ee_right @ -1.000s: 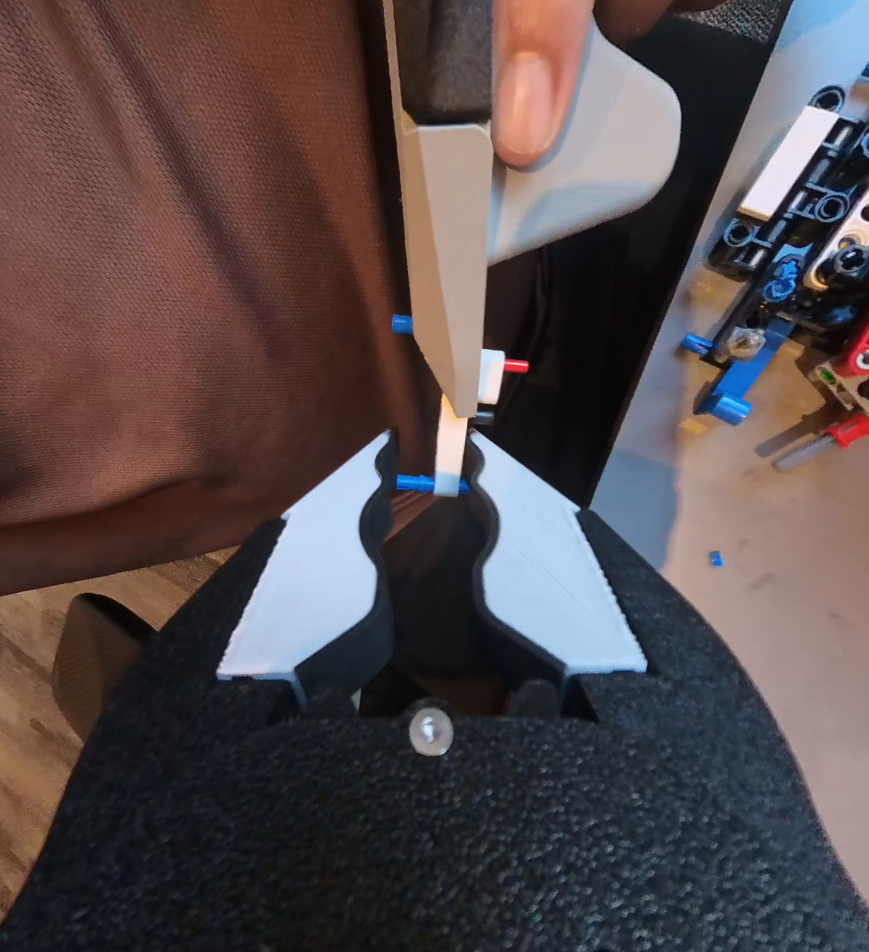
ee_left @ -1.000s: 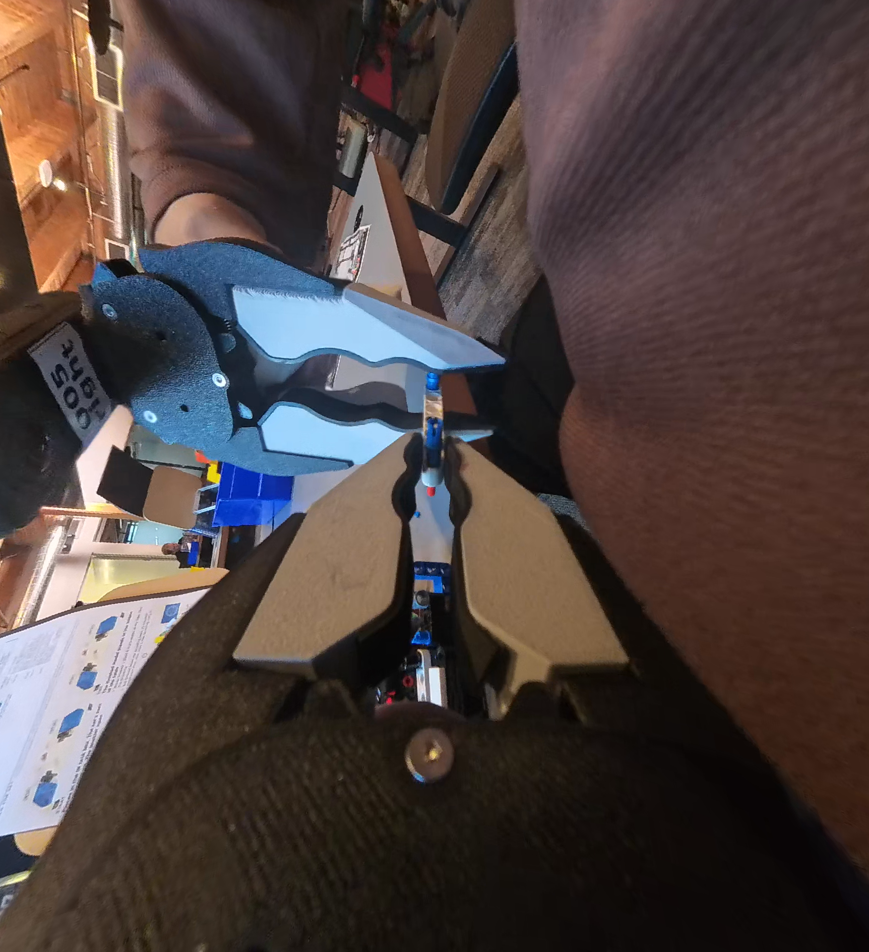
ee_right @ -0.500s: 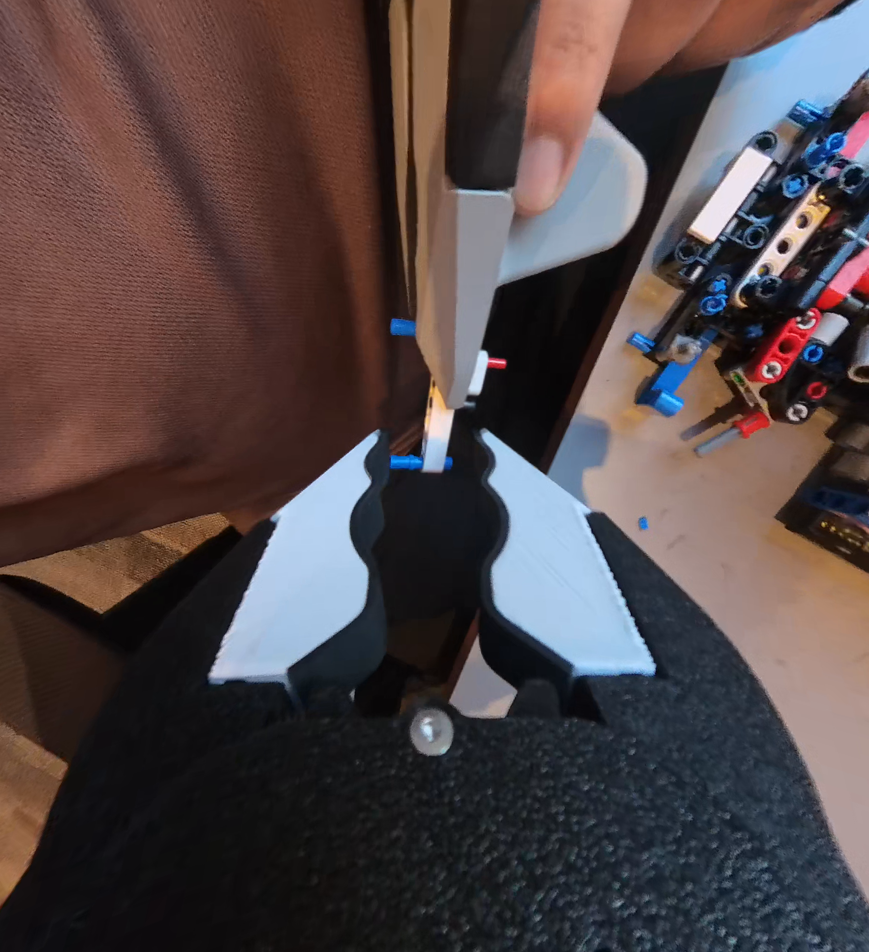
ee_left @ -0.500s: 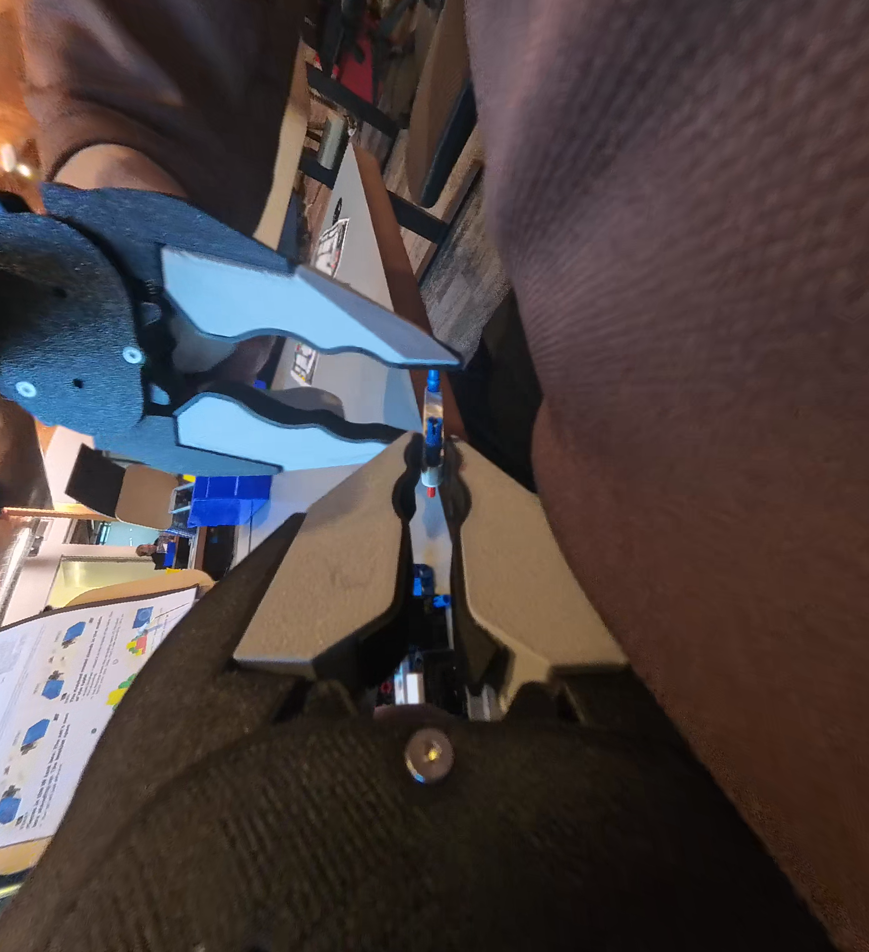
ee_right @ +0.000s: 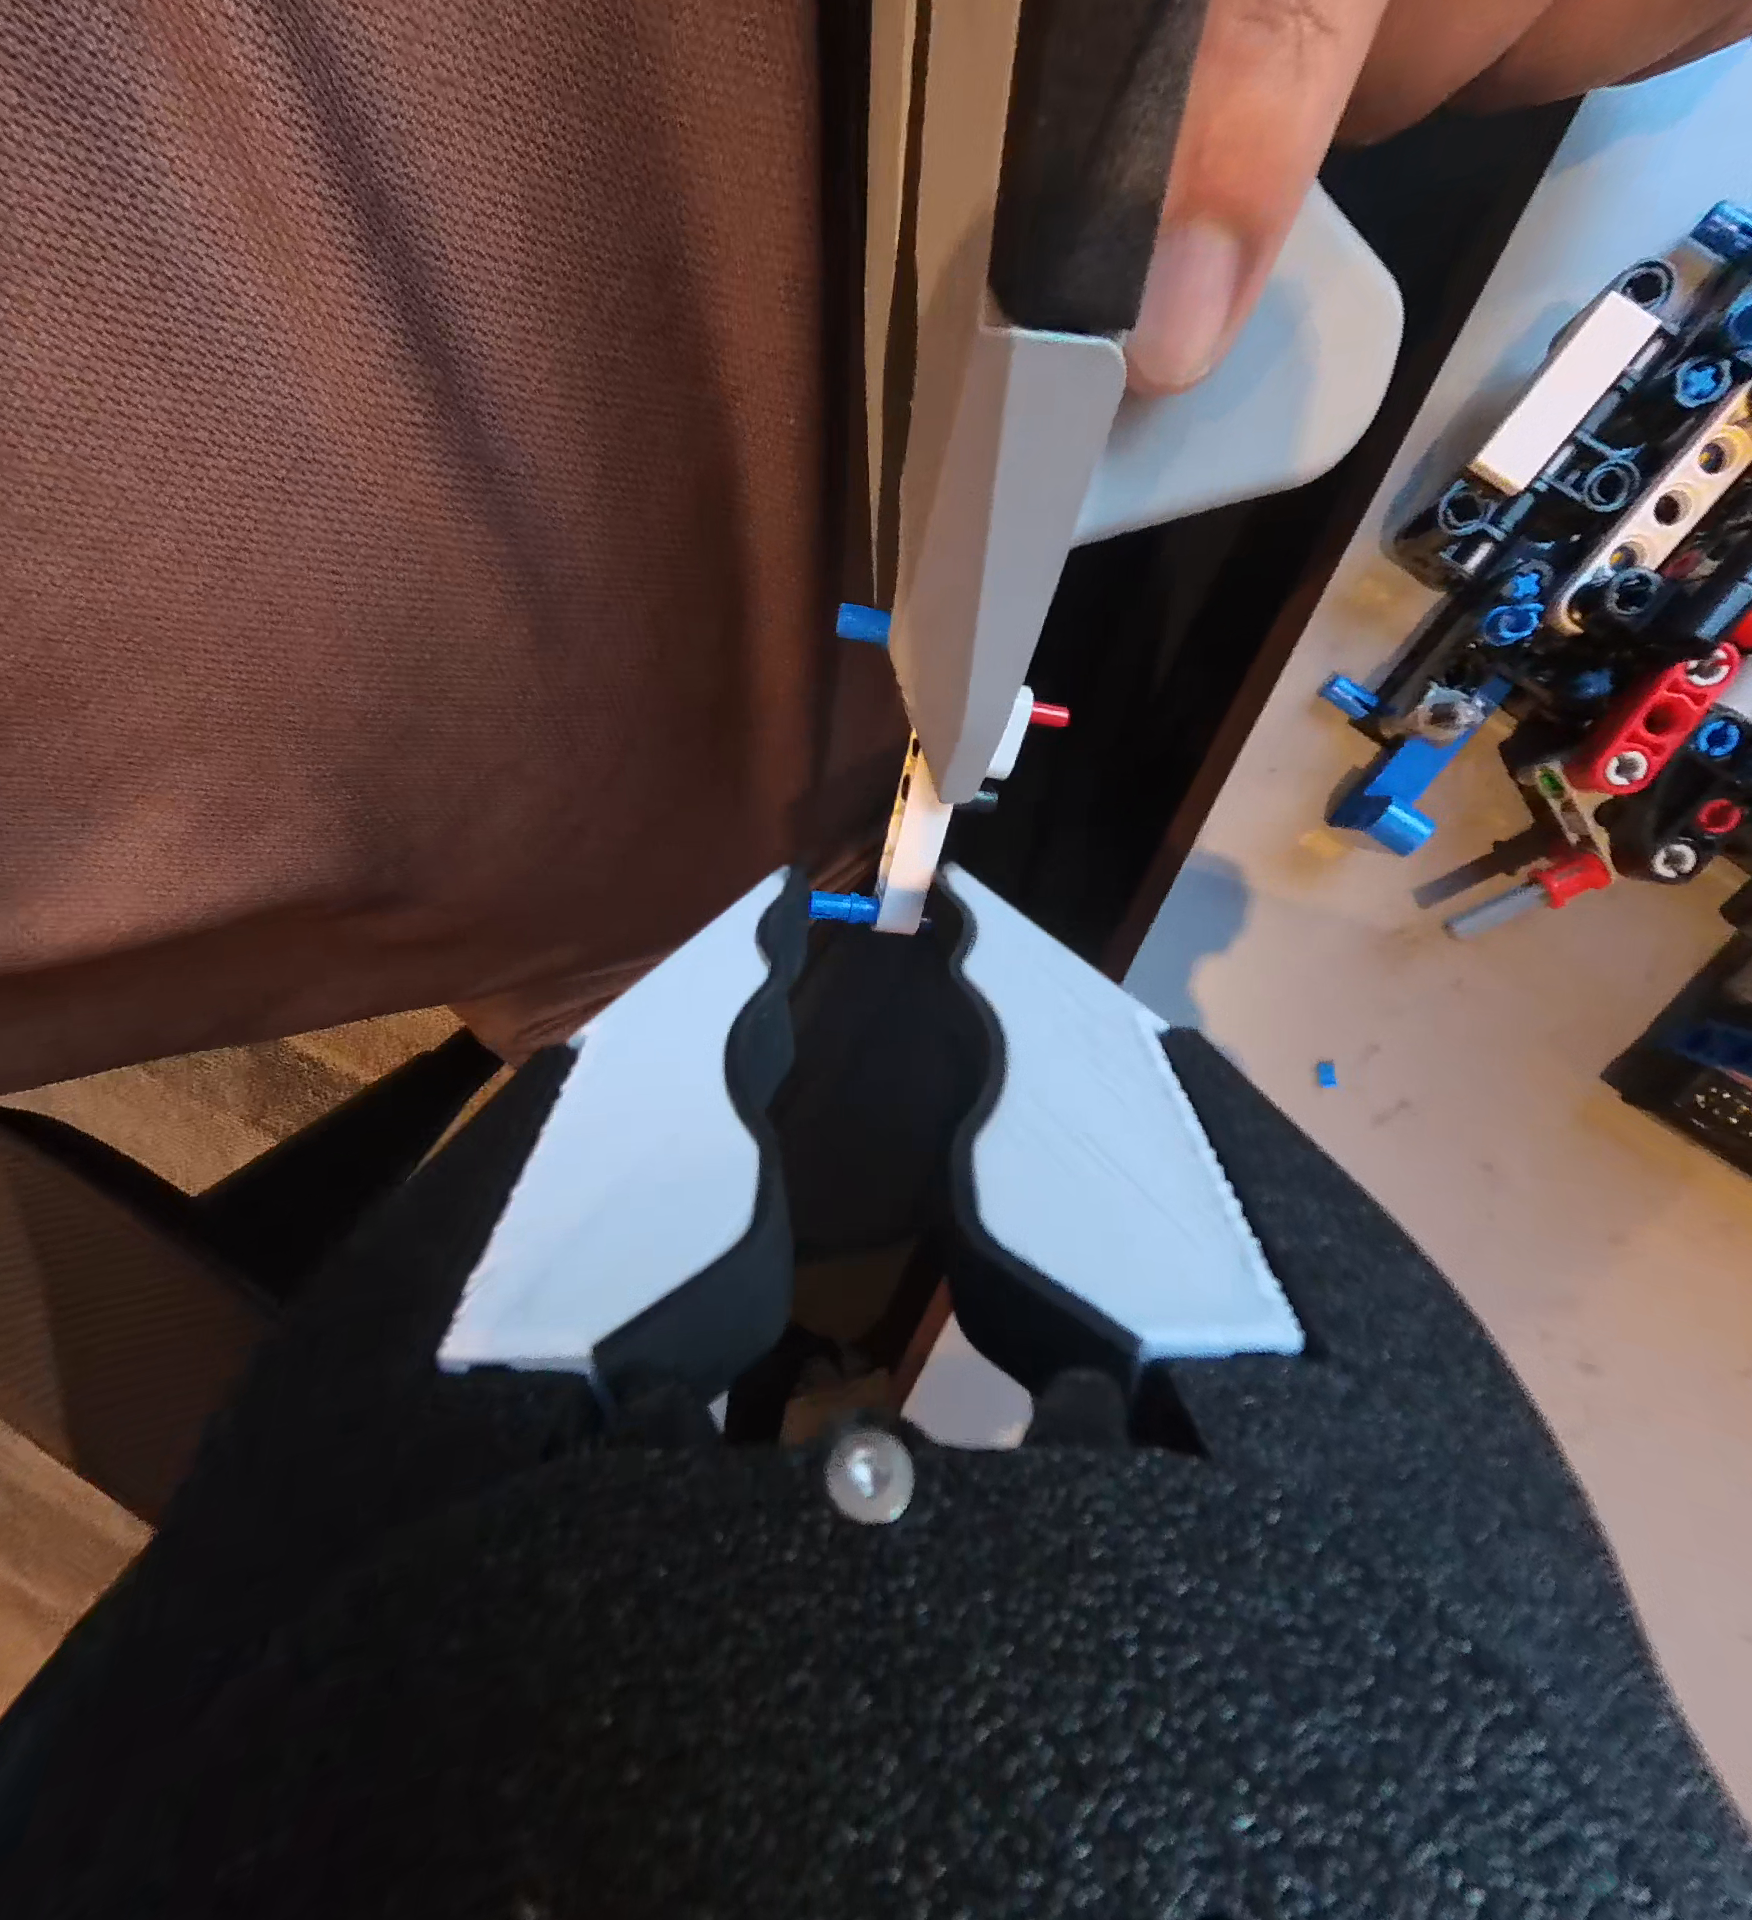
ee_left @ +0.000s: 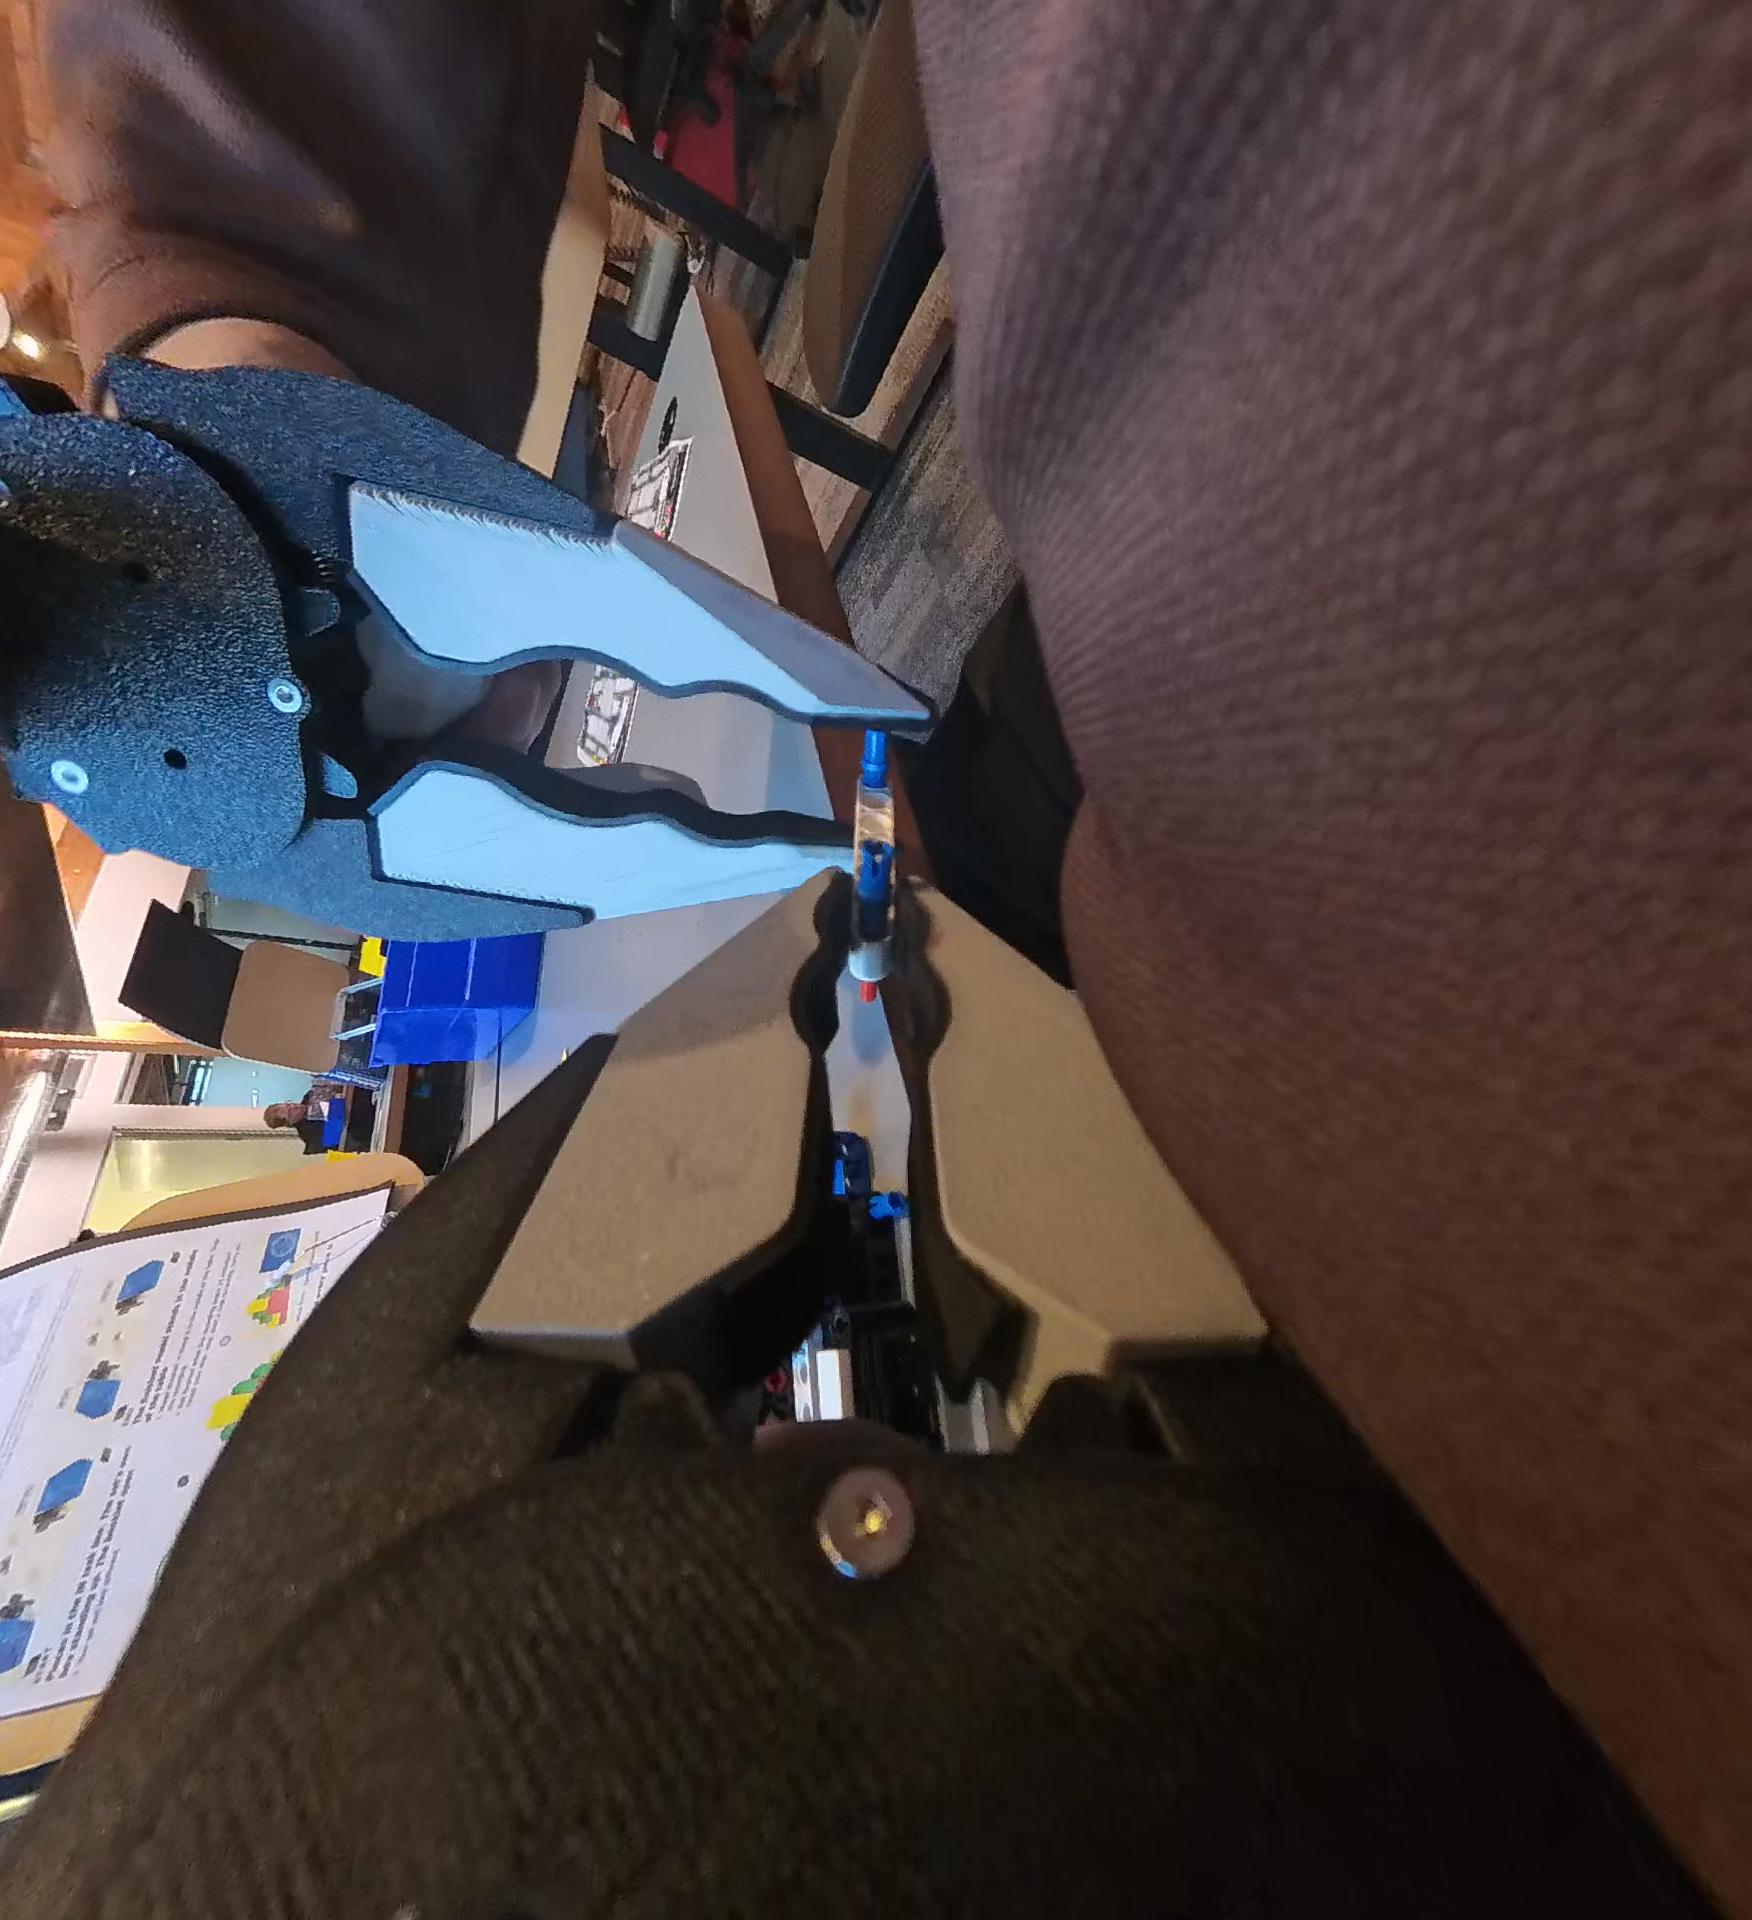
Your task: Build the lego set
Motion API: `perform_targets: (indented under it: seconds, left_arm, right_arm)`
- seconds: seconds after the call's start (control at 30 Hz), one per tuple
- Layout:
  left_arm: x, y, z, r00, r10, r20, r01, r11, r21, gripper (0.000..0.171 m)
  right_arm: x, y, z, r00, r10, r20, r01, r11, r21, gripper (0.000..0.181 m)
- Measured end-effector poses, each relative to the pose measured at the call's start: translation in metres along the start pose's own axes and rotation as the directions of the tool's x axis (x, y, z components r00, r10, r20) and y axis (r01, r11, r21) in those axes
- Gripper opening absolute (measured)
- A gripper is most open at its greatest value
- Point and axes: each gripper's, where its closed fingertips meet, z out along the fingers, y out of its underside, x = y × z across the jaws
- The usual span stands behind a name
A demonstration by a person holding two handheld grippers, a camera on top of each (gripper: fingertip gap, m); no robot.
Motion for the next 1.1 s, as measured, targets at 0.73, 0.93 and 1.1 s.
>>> perform_targets:
  seconds: [0.73, 0.93, 1.1]
  left_arm:
    - [0.014, 0.014, -0.005, 0.989, -0.092, -0.114, 0.085, 0.994, -0.061, 0.005]
    - [-0.012, 0.001, -0.008, 0.91, -0.406, -0.087, 0.41, 0.912, 0.026, 0.005]
    - [-0.078, 0.018, 0.015, 0.493, -0.87, -0.021, 0.87, 0.493, -0.008, 0.005]
  right_arm:
    - [0.013, -0.006, 0.024, 0.973, 0.176, -0.15, -0.163, 0.982, 0.09, 0.02]
    - [0.021, -0.011, -0.013, 0.909, 0.328, -0.257, -0.279, 0.937, 0.212, 0.035]
    - [0.041, 0.023, -0.12, 0.706, 0.567, -0.425, -0.316, 0.789, 0.528, 0.033]
